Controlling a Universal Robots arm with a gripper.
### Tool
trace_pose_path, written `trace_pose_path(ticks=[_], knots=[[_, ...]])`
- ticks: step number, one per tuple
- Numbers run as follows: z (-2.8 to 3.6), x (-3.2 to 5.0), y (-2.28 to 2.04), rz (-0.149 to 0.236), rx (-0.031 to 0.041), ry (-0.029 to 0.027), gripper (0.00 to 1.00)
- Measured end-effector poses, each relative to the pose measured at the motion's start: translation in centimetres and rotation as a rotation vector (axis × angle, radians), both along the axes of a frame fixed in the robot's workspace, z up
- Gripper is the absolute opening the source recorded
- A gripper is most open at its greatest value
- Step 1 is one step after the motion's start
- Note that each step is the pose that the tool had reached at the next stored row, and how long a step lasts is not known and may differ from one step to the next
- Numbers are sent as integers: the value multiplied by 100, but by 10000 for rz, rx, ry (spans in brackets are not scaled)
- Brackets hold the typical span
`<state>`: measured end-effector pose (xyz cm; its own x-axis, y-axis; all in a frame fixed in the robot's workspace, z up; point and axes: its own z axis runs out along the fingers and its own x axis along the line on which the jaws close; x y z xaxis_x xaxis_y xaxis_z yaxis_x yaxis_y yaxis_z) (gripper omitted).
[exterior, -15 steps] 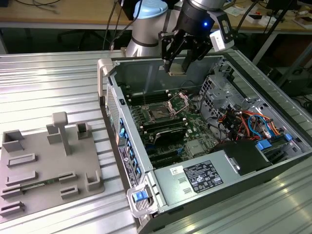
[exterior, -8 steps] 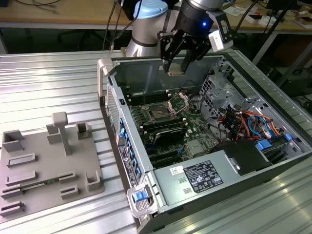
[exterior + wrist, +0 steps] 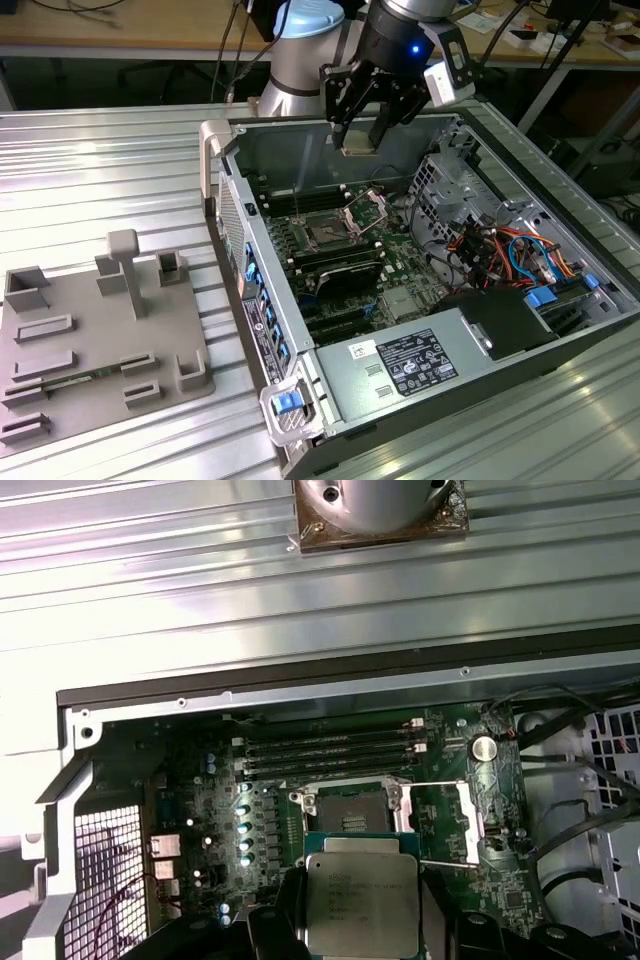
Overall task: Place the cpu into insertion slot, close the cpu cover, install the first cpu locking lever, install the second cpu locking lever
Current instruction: 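Place the cpu into insertion slot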
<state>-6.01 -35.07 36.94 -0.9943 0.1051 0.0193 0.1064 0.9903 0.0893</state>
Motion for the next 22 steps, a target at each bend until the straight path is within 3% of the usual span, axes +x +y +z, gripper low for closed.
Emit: trace_pose_path(ticks=[22], knots=[[-3,-99,0,-303,0,0,55]])
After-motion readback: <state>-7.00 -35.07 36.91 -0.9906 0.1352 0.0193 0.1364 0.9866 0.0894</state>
